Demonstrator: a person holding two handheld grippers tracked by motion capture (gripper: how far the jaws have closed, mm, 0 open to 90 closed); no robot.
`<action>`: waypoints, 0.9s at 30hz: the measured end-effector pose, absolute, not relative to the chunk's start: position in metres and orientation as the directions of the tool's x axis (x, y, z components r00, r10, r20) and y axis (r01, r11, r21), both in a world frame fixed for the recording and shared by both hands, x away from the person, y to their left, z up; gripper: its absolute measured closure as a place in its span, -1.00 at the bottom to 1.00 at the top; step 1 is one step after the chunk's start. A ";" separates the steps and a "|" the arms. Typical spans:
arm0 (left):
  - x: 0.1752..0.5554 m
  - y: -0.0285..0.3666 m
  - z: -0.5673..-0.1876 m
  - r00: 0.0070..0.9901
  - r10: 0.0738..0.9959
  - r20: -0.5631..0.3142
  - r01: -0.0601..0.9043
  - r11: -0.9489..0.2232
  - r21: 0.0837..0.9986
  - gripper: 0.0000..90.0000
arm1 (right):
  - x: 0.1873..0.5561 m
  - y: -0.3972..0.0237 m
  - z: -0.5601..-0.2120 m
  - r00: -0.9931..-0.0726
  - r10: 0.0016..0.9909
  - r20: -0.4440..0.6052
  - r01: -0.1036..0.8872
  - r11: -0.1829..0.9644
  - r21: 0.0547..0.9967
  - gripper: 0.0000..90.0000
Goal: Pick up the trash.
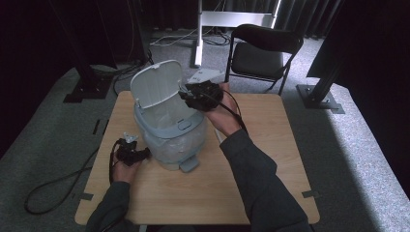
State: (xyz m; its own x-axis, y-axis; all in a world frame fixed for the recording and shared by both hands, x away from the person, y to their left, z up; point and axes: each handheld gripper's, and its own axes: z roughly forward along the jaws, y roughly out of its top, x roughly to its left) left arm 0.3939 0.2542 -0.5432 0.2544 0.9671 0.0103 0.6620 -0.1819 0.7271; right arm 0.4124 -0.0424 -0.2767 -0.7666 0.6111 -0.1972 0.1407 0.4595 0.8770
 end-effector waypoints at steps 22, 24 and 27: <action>0.394 0.254 -0.543 0.254 0.967 0.010 0.662 -0.181 0.727 -0.33 | 0.409 -0.082 -0.290 -0.734 0.656 -0.173 0.180 0.434 0.883 0.33; 0.394 0.254 -0.543 0.254 0.967 0.010 0.662 -0.182 0.727 -0.33 | 0.409 -0.085 -0.292 -0.732 0.661 -0.168 0.189 0.433 0.882 0.33; 0.394 0.254 -0.543 0.254 0.967 0.010 0.662 -0.181 0.727 -0.33 | 0.409 -0.089 -0.296 -0.728 0.665 -0.169 0.192 0.434 0.880 0.32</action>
